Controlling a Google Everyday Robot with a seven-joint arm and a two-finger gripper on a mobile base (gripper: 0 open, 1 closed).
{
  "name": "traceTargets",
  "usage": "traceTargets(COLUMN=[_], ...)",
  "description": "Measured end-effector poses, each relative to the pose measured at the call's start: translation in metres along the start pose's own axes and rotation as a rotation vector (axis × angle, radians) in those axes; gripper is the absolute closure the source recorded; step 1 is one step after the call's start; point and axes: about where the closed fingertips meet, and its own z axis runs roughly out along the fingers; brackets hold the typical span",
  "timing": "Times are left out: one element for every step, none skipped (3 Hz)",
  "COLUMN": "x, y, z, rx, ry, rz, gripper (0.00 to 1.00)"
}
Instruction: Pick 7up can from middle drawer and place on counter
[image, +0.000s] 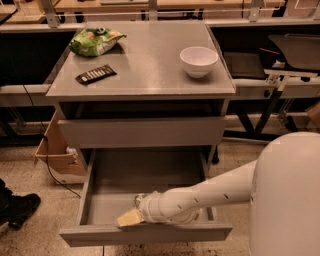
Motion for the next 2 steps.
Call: traceTargets(x=[0.0046,0.0023], y=[0.0008,0.0104], z=[0.0024,-0.0038], rx=[-0.005,-0.039], ry=[-0.002,-0.03], rz=[0.009,0.019], gripper=[0.0,0.0])
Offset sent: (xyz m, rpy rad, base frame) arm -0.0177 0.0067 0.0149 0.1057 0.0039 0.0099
